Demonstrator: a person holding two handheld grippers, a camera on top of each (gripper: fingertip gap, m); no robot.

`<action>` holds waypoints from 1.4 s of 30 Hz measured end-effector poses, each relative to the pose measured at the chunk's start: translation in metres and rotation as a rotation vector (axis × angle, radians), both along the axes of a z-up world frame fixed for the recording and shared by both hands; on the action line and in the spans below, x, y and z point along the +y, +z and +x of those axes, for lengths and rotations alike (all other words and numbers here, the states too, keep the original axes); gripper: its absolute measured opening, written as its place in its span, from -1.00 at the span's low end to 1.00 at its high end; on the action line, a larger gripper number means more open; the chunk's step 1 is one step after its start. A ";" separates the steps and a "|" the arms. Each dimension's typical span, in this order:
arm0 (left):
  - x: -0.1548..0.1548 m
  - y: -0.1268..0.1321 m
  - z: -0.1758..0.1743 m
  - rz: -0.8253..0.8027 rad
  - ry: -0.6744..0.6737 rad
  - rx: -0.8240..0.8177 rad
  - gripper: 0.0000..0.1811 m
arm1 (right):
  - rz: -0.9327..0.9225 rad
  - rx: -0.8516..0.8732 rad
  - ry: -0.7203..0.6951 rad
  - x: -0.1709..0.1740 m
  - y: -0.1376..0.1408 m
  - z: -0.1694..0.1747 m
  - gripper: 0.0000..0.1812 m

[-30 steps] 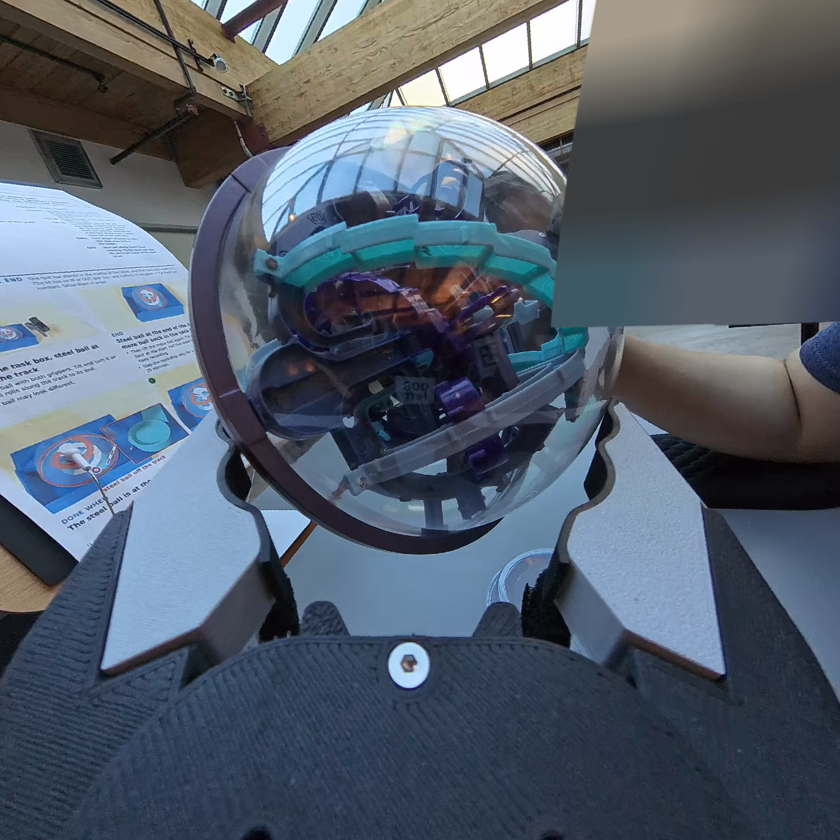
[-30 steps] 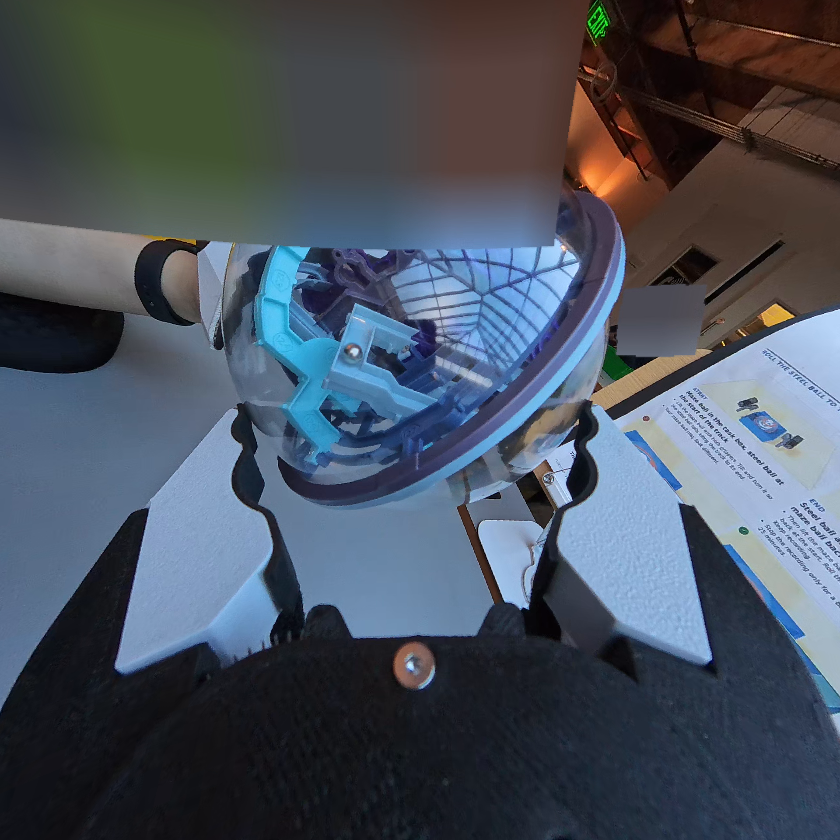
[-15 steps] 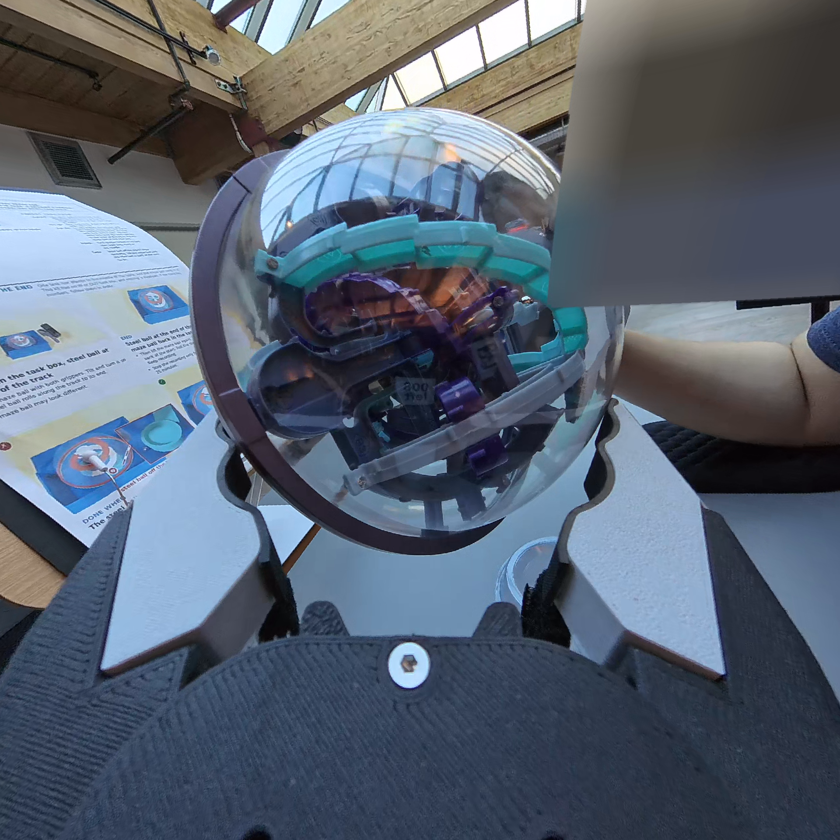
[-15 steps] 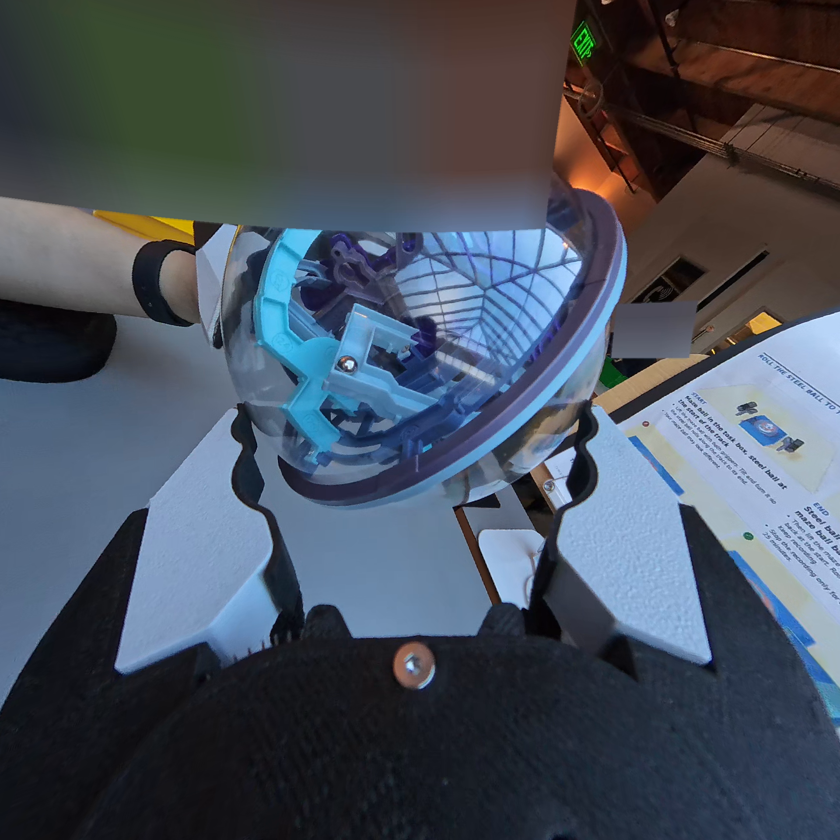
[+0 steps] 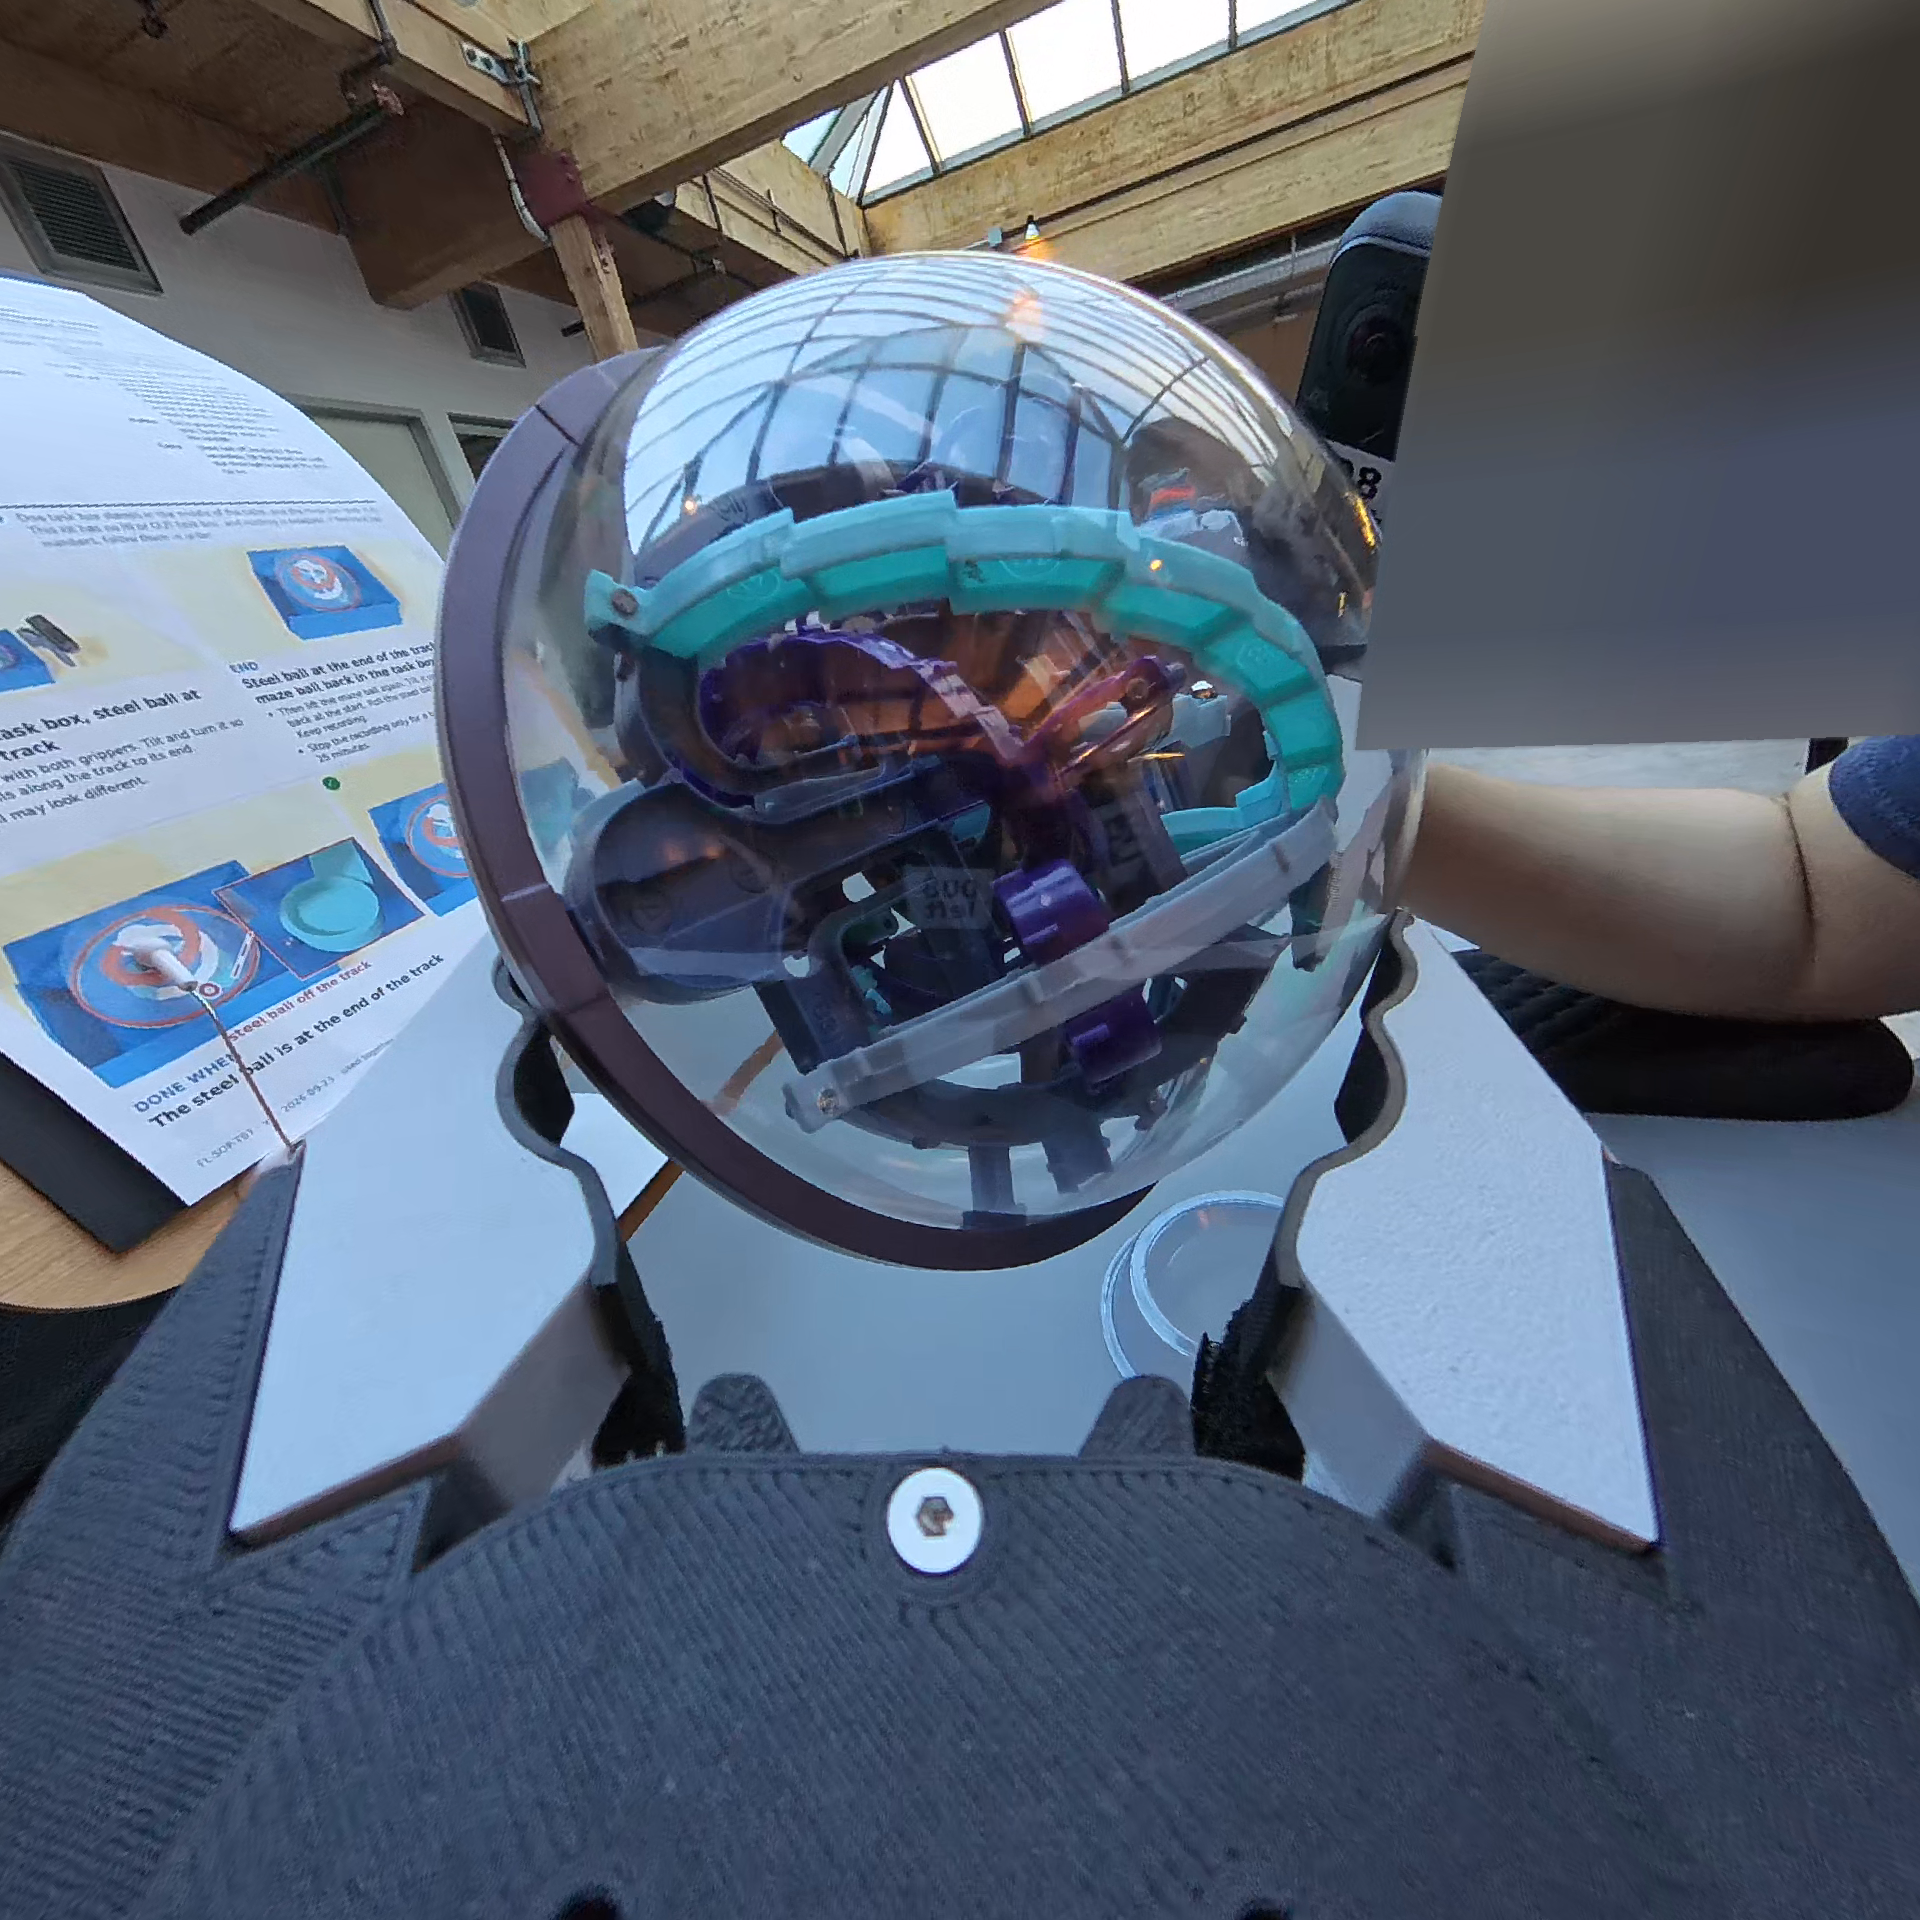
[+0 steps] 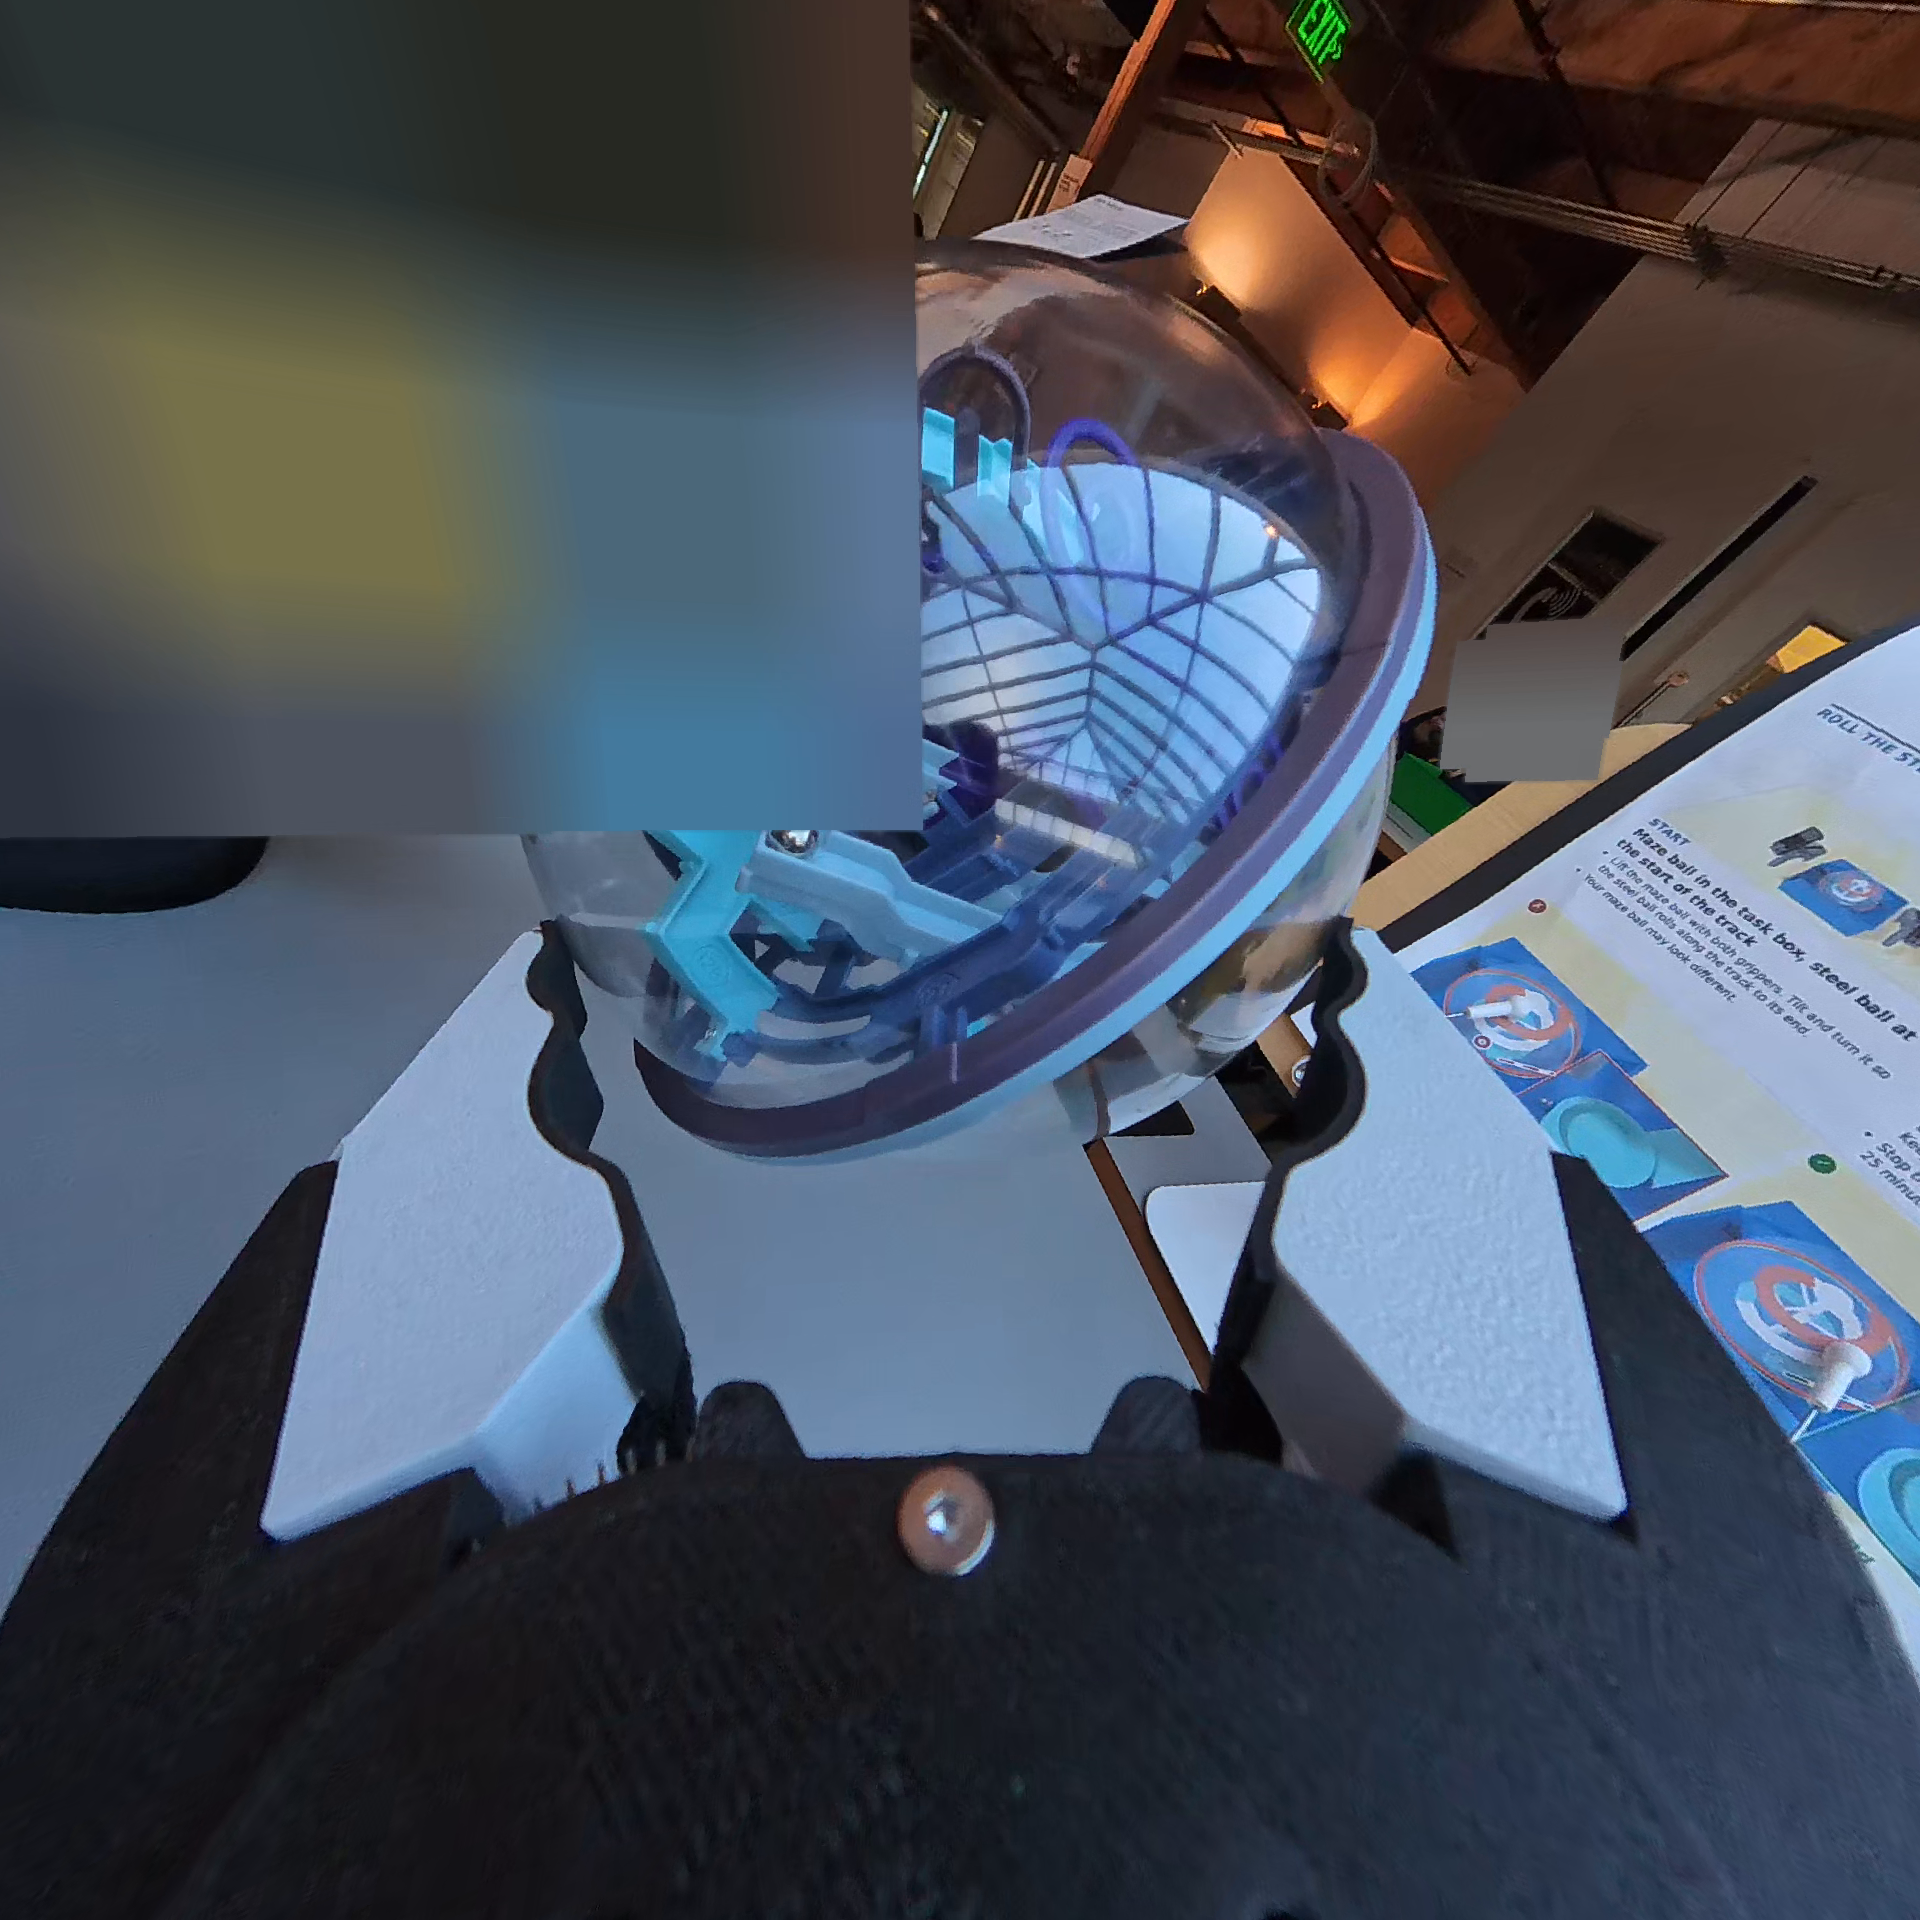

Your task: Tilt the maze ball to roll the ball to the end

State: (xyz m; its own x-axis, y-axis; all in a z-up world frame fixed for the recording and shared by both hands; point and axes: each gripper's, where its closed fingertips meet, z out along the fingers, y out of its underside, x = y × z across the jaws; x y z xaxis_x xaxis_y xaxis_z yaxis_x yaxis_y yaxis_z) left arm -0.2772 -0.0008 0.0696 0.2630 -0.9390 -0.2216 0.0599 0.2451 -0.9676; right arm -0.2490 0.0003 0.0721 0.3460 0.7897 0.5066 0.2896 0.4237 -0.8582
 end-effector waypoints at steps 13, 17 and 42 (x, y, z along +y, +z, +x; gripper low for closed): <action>0.000 0.003 0.000 -0.013 0.007 -0.004 0.66 | -0.025 0.030 0.013 0.000 0.001 0.000 0.53; 0.000 0.003 -0.001 -0.023 0.008 -0.006 0.66 | -0.037 0.037 0.015 0.001 0.000 -0.001 0.53; -0.008 0.003 -0.007 0.025 -0.042 -0.012 0.66 | 0.033 0.044 -0.020 -0.008 0.002 -0.007 0.53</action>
